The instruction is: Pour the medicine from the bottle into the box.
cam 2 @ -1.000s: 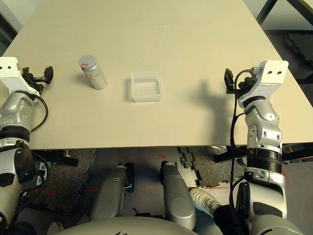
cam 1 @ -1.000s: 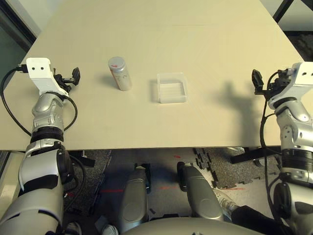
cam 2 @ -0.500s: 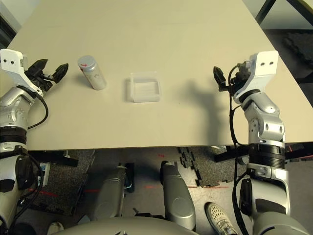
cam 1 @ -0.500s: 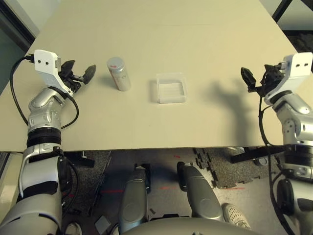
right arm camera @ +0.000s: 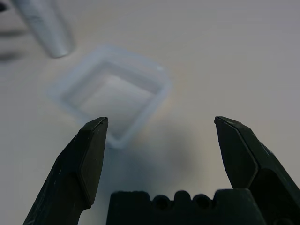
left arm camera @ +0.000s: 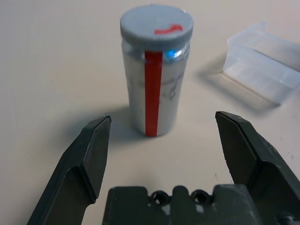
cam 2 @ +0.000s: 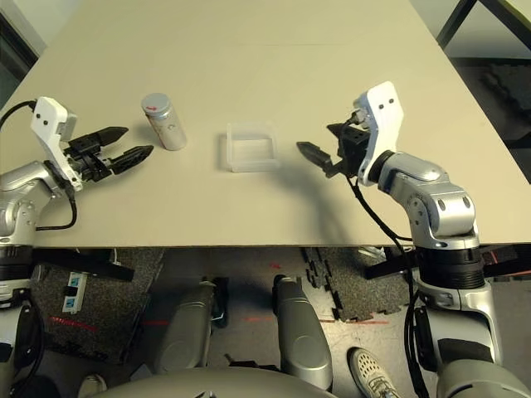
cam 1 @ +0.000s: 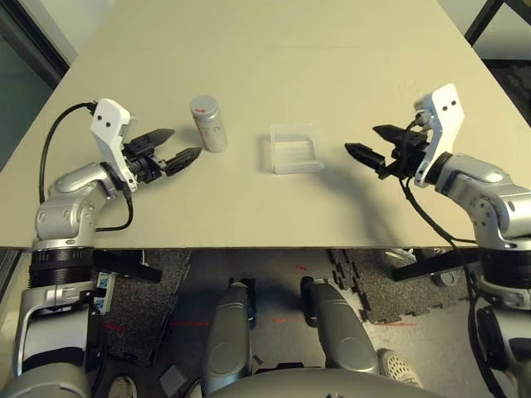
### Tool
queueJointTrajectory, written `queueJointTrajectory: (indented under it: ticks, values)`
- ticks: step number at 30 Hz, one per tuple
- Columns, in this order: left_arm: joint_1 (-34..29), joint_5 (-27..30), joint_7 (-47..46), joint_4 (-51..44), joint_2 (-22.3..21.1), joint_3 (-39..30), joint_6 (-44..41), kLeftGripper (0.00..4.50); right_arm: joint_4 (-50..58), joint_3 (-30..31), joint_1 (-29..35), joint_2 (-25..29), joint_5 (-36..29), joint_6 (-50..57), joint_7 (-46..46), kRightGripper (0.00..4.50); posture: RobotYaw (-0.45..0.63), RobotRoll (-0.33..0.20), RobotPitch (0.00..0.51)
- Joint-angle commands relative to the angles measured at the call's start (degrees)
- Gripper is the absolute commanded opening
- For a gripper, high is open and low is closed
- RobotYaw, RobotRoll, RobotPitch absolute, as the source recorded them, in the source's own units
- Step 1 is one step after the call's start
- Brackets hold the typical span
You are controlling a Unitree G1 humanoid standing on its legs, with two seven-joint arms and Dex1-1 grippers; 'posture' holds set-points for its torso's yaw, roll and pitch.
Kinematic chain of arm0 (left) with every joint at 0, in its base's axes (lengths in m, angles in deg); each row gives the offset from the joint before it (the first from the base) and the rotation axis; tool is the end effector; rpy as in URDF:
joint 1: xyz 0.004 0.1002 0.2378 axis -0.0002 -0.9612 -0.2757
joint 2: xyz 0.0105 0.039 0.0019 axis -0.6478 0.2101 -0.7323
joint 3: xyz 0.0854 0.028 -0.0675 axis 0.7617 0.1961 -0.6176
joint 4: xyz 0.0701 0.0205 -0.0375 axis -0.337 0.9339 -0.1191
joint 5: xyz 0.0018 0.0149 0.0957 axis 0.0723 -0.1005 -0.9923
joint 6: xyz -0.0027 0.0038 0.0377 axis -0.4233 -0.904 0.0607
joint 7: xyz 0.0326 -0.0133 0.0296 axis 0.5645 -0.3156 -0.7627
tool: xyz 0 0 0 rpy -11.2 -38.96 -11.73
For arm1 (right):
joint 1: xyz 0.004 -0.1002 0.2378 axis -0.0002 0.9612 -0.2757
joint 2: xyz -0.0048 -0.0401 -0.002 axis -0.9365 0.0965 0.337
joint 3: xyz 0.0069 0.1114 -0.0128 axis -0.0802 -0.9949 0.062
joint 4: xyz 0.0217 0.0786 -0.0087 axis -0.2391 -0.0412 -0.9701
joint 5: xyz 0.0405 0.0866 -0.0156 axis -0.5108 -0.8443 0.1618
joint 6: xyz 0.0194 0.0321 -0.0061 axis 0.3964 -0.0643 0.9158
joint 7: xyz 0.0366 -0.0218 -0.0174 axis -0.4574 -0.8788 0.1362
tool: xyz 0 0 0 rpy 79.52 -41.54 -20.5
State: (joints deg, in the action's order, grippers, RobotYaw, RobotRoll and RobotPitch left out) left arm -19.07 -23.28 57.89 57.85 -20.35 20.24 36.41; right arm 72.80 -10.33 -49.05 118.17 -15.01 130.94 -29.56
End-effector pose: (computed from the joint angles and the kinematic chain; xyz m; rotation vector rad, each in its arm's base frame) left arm 0.2839 0.2960 0.1608 0.1271 0.0566 -0.6335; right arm 0.2680 -0.2194 0.1751 -0.0824 0.1461 0.7009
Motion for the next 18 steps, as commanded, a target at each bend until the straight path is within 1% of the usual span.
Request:
queueJointTrajectory:
  ticks: [1,8,18]
  values:
    - [2.38,-2.20,0.12,5.03,1.09,1.49,2.99,4.47,2.38,1.72,-1.04,-0.52,-0.84,1.74,0.28,4.50,-0.13,0.000,0.181]
    - [7.97,-5.03,-0.05,15.14,4.09,2.65,8.82,4.47,3.82,3.79,-2.43,-1.88,-0.33,2.58,0.04,4.50,-0.16,0.000,0.184]
    - [12.89,-7.95,-0.75,26.29,7.61,3.20,15.59,4.47,5.53,5.58,-4.07,-4.15,-0.54,3.90,-0.74,4.50,-0.18,0.000,0.185]
